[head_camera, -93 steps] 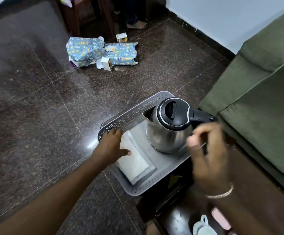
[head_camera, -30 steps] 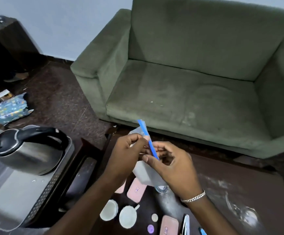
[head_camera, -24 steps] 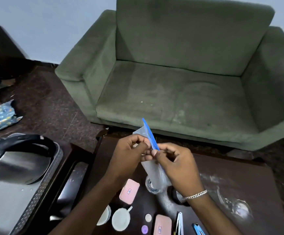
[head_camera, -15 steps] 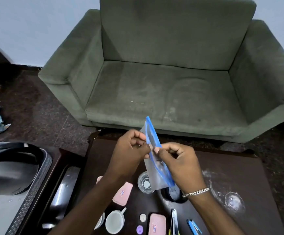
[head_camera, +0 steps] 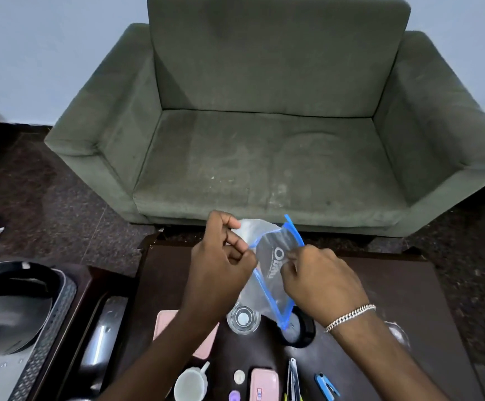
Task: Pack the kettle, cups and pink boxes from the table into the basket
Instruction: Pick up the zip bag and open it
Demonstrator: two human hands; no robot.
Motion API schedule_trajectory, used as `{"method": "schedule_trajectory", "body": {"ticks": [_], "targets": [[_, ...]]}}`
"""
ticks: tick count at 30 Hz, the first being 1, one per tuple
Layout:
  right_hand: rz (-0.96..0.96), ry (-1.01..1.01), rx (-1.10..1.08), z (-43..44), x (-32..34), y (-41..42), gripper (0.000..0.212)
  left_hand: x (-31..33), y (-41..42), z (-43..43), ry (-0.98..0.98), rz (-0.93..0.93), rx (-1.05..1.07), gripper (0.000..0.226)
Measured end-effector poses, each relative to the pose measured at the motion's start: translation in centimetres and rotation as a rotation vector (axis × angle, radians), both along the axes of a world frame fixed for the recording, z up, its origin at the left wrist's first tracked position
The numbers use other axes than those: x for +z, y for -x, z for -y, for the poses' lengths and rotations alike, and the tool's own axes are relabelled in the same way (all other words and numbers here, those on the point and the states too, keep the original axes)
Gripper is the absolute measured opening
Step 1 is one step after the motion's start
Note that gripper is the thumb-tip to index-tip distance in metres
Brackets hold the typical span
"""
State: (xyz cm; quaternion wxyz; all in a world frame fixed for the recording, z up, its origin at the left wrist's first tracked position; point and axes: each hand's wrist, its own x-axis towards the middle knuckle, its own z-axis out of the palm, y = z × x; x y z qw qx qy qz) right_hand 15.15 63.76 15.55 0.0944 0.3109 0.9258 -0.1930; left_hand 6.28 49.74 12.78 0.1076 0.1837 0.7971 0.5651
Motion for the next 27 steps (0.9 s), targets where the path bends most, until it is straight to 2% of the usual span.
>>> {"method": "schedule_trajectory", "body": {"ticks": [4,6,8,10,12,15,18,21,24,25,27], "targets": [[0.083,0.55,-0.087,0.2,0.8,0.9,0.017,-0.5,-1.5,-0.6,-0.023,-0.07,-0.03,0.053],[0.058,0.653,-0.152,0.4,0.8,1.0,0.022,-0.6,-2.0,-0.6,-0.023,-0.114,-0.033,0.054],[-0.059,0.544,-0.202,0.7,0.2,1.2,0.022,-0.7,-2.4,-0.7,-0.03,-0.133,-0.049,0.056],[-0.131,0.355,-0.182,0.7,-0.4,1.0,0.016,-0.6,-2.7,-0.6,-0.041,-0.15,-0.081,0.057],[-0.179,0.253,-0.145,0.9,-0.6,1.0,0.012,-0.5,-2.9,-0.5,-0.056,-0.164,-0.107,0.057],[-0.285,0.236,-0.093,0.9,-0.6,1.2,0.015,-0.2,-2.9,-0.3,-0.069,-0.177,-0.141,0.057],[-0.368,0.322,-0.078,0.5,-0.5,1.6,0.02,0.0,-3.0,-0.2,-0.071,-0.205,-0.187,0.055],[-0.318,0.453,-0.056,-0.3,-0.8,2.1,0.02,0.1,-2.9,-0.1,-0.068,-0.227,-0.221,0.053],[-0.184,0.546,-0.053,-0.9,-1.5,2.6,0.042,0.1,-2.8,0.1,-0.062,-0.26,-0.283,0.051],[-0.125,0.567,-0.089,-0.7,-1.3,2.6,0.044,0.2,-2.9,0.2,-0.059,-0.274,-0.307,0.051],[-0.031,0.499,-0.11,-0.4,-1.1,2.6,0.038,0.2,-3.0,0.3,-0.044,-0.299,-0.354,0.049]]}}
